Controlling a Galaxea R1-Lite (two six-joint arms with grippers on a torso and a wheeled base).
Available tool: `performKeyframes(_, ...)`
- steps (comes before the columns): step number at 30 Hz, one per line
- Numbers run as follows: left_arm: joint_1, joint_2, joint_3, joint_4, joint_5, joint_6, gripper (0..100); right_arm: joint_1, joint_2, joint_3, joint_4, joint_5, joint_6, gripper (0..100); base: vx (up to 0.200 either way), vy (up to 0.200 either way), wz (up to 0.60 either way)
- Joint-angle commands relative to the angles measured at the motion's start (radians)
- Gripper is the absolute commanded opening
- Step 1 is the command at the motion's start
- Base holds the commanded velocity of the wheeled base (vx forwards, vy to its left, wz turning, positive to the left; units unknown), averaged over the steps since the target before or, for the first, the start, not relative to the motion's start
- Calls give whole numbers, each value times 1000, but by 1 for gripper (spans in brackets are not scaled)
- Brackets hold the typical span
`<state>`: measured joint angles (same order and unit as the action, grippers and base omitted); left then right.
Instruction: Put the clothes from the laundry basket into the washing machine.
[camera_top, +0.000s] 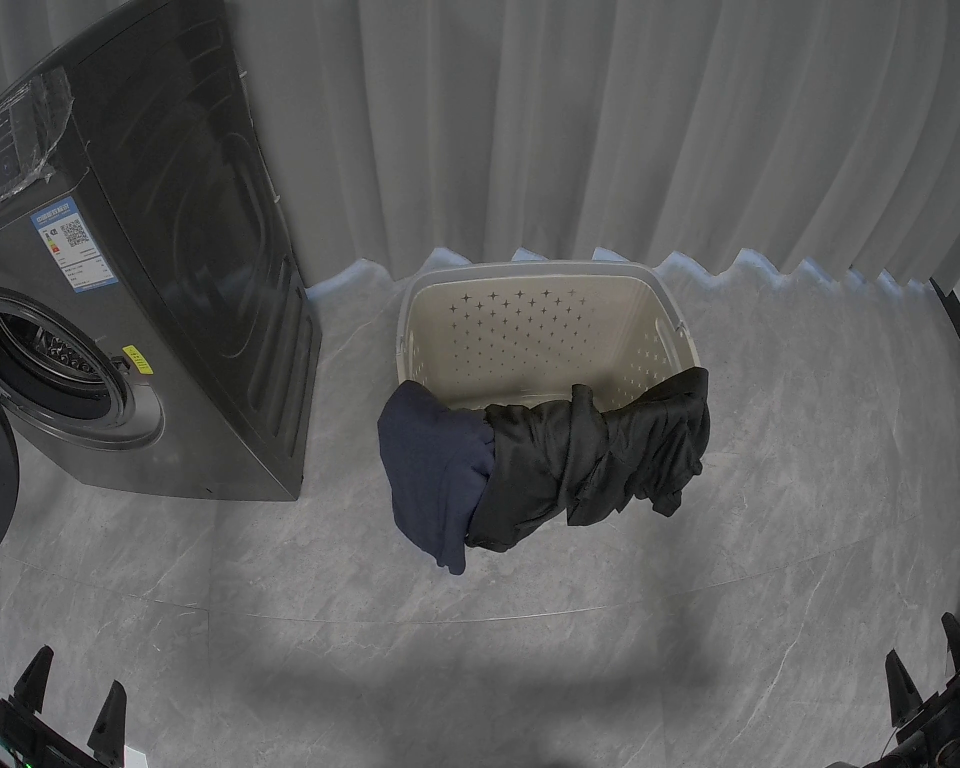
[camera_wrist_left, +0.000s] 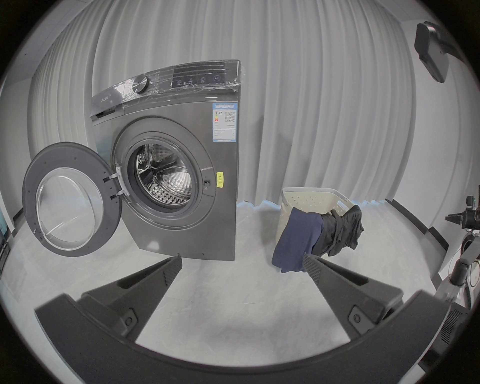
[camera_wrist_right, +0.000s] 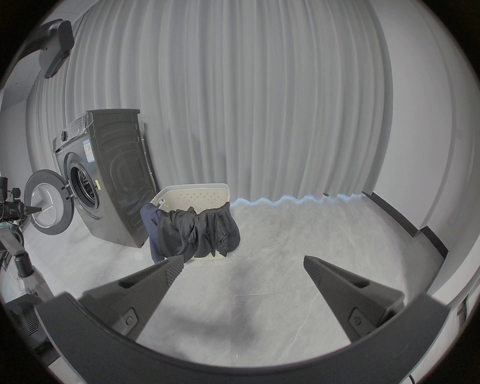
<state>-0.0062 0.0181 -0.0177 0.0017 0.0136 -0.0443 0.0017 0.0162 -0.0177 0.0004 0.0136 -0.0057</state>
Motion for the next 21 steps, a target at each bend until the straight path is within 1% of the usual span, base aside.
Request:
performKeyframes(1,0,-13,16,0,0,0,100,0,-16,16,0,0,0,100,0,-200,0)
performKeyframes(2,0,-13,16,0,0,0,100,0,-16,16,0,0,0,100,0,-200,0)
performKeyframes(11,0,-13,16,0,0,0,100,0,-16,16,0,0,0,100,0,0,0)
performKeyframes(21,0,-13,16,0,0,1,100,0,-16,16,0,0,0,100,200,0,0)
